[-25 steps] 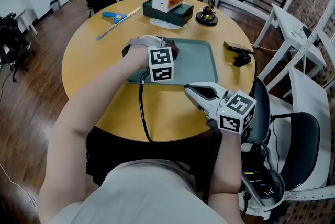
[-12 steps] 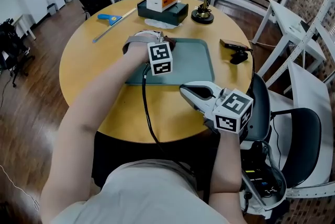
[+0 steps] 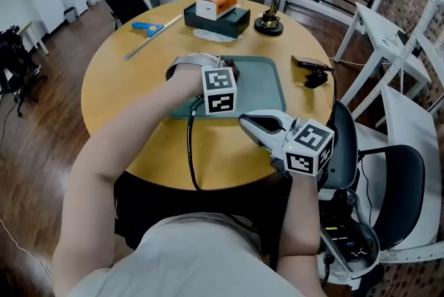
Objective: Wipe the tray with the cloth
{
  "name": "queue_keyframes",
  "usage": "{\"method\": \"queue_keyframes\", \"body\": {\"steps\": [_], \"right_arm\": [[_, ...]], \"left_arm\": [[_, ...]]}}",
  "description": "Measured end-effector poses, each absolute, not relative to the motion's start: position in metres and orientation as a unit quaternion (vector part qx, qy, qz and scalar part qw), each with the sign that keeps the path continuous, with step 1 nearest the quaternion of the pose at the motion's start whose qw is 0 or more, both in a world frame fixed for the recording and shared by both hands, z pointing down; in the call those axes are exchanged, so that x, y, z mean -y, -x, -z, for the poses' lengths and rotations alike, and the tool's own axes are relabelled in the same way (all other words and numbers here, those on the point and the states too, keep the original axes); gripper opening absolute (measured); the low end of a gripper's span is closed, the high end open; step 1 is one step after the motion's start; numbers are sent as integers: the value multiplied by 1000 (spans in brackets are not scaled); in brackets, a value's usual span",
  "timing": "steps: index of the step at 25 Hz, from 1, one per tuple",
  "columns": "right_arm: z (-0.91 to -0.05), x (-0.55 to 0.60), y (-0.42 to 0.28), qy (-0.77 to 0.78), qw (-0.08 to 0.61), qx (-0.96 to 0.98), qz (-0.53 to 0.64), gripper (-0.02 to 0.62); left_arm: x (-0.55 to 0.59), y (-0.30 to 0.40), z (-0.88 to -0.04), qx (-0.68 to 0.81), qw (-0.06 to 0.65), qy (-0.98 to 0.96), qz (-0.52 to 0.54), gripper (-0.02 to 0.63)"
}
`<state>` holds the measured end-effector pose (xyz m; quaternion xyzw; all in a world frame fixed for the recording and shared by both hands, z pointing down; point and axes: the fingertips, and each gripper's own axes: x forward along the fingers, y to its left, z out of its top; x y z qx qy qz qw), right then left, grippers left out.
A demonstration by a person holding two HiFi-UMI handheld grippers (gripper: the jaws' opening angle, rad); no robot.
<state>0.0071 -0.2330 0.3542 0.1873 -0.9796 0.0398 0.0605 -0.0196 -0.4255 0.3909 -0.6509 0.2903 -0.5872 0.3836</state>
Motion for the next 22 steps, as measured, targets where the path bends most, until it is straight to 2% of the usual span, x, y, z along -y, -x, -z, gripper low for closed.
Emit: {"method": "queue_keyframes", "body": {"steps": [13,22], "right_arm": [[-354,225,-6,-163,60,984,-36,2],[-354,225,-6,-163,59,984,-36,2]], "left_arm": [[341,3,-392,-213,288,729,583,87],[330,-13,-391,-202,289,744,568,89]]}}
